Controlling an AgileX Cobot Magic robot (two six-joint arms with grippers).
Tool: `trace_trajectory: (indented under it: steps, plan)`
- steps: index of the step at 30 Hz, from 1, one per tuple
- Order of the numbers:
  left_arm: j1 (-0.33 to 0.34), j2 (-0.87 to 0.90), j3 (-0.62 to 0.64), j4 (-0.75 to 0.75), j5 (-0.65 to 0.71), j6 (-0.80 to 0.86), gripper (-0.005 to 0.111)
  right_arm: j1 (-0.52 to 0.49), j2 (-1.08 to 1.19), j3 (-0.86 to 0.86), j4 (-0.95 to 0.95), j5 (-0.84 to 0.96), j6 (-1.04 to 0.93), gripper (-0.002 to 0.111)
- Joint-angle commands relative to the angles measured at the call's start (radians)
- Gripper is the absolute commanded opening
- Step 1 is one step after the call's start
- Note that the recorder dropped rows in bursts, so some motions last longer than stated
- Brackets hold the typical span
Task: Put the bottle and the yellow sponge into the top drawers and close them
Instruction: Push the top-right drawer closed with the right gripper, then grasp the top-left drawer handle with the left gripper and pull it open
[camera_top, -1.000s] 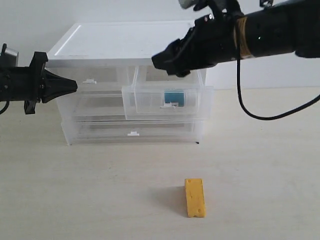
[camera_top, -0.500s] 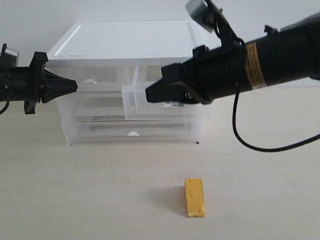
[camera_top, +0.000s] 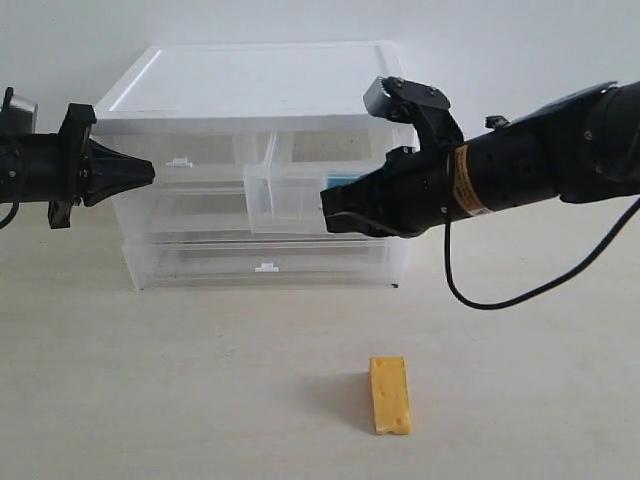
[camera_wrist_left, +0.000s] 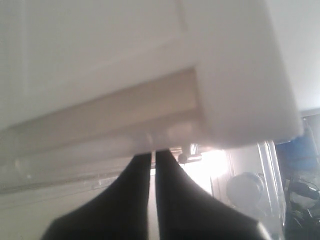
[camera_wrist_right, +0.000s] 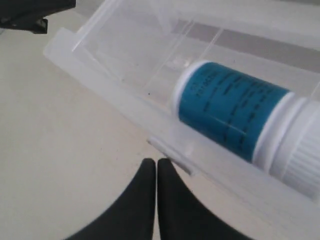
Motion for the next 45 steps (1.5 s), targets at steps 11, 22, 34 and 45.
trace_trajectory:
  steps: [11,22,34,45]
  plan:
    - [0.003,0.001,-0.007,-0.024,0.052,-0.006,0.004,-0.007,0.040,-0.118,-0.007,0.219,-0.090,0.000]
    - [-0.018,0.001,-0.007,-0.024,0.044,-0.006,0.004,-0.007,0.136,-0.242,-0.002,0.222,-0.090,0.000]
    - [-0.018,0.001,-0.007,0.002,0.016,-0.006,0.004,-0.007,0.135,-0.250,-0.004,0.333,-0.090,0.000]
    - [-0.018,0.001,-0.007,0.007,-0.062,-0.006,0.057,-0.007,0.135,-0.250,-0.006,0.305,-0.090,0.000]
